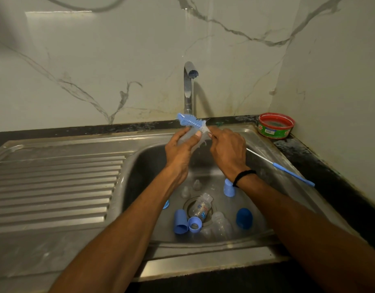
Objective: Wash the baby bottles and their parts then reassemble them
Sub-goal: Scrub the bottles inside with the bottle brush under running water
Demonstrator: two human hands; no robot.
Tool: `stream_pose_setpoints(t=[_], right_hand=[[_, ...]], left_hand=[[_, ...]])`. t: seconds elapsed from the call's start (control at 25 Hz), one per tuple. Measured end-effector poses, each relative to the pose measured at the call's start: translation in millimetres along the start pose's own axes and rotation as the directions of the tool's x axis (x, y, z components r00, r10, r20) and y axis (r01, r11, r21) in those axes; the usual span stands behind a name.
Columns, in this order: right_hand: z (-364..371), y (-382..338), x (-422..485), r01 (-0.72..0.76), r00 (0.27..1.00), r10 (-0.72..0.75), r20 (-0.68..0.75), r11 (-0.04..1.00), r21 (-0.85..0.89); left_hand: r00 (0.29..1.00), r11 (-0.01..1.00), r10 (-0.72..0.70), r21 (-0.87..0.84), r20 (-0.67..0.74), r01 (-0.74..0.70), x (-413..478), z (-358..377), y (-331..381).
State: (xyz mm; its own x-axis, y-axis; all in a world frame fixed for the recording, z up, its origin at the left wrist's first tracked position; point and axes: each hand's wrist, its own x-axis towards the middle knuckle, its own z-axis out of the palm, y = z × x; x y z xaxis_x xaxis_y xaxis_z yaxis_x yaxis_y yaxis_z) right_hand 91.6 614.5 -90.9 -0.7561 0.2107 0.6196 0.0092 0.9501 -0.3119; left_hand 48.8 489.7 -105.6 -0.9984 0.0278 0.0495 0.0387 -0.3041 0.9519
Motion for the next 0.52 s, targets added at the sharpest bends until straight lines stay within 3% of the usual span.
stream_pose_setpoints(t=[0.52], right_hand=[[5.8, 0.8, 2.1, -0.01, 1.0, 0.01, 0.007, 0.999, -0.035]], left_hand=[[0.996, 0.992, 0.06, 0.115, -0.064, -0.052, -0.1, -4.4, 1.2]])
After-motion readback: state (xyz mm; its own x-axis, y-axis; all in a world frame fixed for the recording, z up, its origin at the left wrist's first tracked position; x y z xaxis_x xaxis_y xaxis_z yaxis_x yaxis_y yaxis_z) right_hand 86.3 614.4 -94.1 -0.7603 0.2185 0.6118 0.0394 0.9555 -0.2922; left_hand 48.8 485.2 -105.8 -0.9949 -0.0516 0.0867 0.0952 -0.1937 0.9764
